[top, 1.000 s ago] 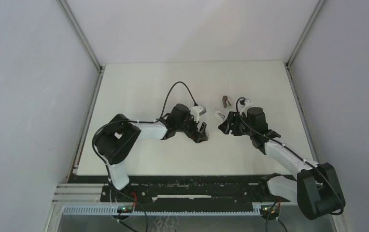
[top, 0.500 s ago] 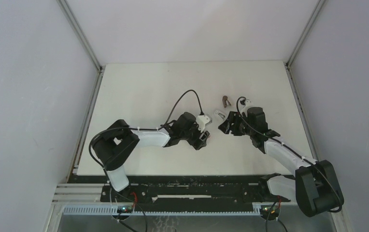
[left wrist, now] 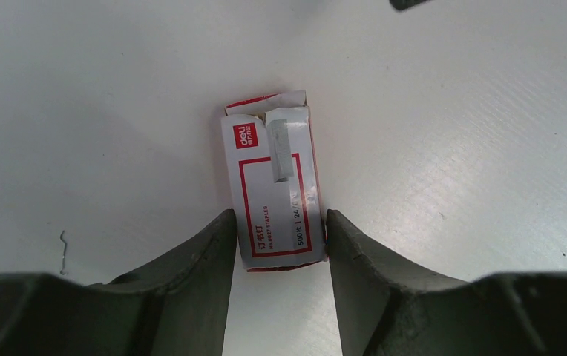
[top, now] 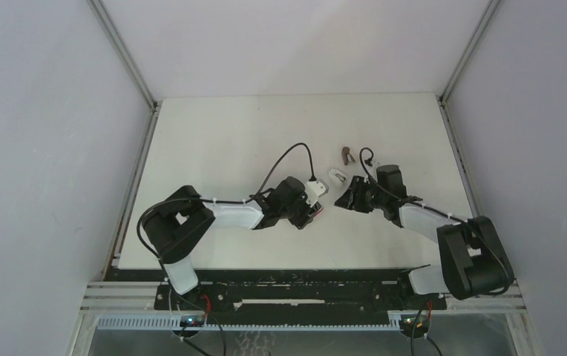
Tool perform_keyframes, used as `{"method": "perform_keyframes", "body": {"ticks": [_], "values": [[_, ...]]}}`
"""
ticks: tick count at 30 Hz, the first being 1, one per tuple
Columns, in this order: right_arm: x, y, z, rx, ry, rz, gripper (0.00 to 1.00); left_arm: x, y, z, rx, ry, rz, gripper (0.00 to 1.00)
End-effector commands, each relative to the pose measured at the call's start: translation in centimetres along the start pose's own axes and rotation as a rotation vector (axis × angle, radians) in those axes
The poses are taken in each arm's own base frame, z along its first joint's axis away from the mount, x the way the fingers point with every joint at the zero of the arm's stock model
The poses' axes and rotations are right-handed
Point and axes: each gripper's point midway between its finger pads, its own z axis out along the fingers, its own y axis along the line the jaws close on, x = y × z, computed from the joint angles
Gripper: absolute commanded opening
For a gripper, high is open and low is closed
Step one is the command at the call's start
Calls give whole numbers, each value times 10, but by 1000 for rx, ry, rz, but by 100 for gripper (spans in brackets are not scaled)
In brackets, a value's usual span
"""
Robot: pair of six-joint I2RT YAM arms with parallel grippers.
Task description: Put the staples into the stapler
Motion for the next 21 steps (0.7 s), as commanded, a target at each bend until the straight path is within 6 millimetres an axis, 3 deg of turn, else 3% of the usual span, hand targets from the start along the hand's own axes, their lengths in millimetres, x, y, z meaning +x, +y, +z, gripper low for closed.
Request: {"method": "perform_keyframes", "body": {"ticks": [1,11,21], "values": [[-11,20,8,-110,20,21,39,-1,-8,-9,24,-21,32,52],[-5,22,23,-161,95,78,28,-4,-23,-8,83,-39,62,49],[2,20,33,-174,146,117,22,-4,-25,-8,85,-36,74,47]]}}
